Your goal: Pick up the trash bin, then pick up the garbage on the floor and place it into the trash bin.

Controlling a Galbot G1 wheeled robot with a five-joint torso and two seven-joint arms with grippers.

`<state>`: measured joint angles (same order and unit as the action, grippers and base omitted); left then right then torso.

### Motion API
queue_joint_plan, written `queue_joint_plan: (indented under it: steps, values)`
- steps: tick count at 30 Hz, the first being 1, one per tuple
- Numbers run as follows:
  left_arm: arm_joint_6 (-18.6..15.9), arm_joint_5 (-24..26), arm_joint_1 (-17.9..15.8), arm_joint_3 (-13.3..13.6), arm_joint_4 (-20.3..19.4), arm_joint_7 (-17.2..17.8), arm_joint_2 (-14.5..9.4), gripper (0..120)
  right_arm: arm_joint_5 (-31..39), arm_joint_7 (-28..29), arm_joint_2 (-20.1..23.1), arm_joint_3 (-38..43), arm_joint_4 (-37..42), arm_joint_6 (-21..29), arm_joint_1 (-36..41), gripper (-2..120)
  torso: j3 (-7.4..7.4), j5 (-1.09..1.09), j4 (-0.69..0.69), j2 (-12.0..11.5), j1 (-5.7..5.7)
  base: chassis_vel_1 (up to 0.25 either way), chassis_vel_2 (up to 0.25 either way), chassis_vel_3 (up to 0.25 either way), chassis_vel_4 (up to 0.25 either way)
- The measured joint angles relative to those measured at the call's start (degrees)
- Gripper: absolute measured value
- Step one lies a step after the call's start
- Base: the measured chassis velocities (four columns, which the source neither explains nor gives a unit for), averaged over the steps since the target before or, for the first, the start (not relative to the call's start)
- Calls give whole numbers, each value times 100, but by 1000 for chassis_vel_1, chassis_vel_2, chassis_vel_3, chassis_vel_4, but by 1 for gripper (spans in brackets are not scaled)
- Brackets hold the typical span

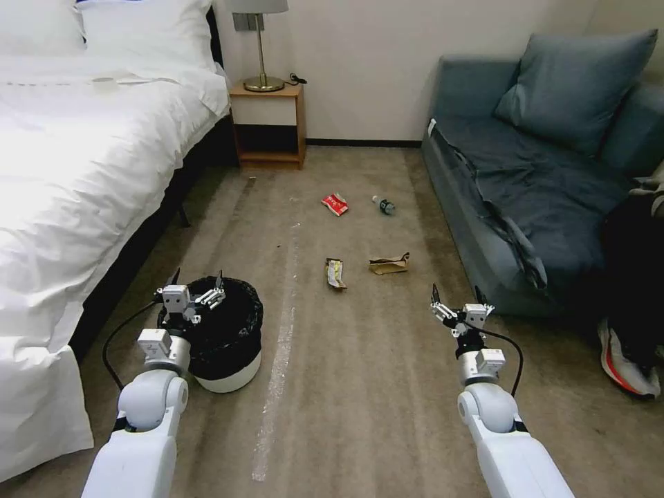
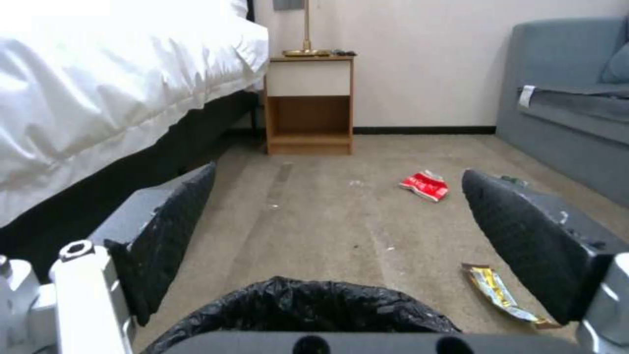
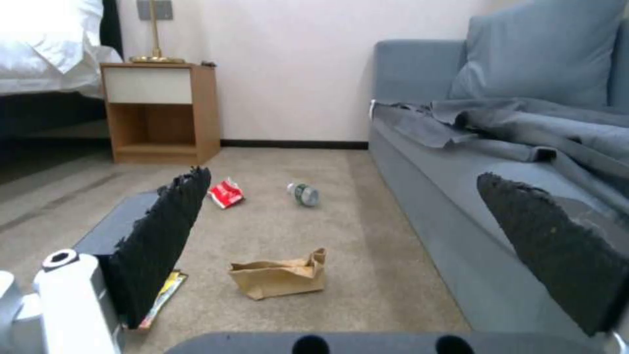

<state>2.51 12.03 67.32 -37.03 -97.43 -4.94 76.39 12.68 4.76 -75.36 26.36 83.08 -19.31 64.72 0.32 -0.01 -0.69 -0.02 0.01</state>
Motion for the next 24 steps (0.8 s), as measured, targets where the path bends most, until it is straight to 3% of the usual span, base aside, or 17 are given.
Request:
queue_joint_plan:
  steps: [21,23,24]
  values:
    - [-8,2,-13,1,0,15,4,100,0,0,0,5,1,0,1,100,0,0,1,0,0,0,0,0,0]
    - [-297,84,-311,47,-65,426,152,100,0,-26,-6,83,53,27,25,100,1,-1,7,0,0,0,0,0,0]
    - [-297,84,-311,47,-65,426,152,100,0,-26,-6,83,53,27,25,100,1,-1,7,0,0,0,0,0,0]
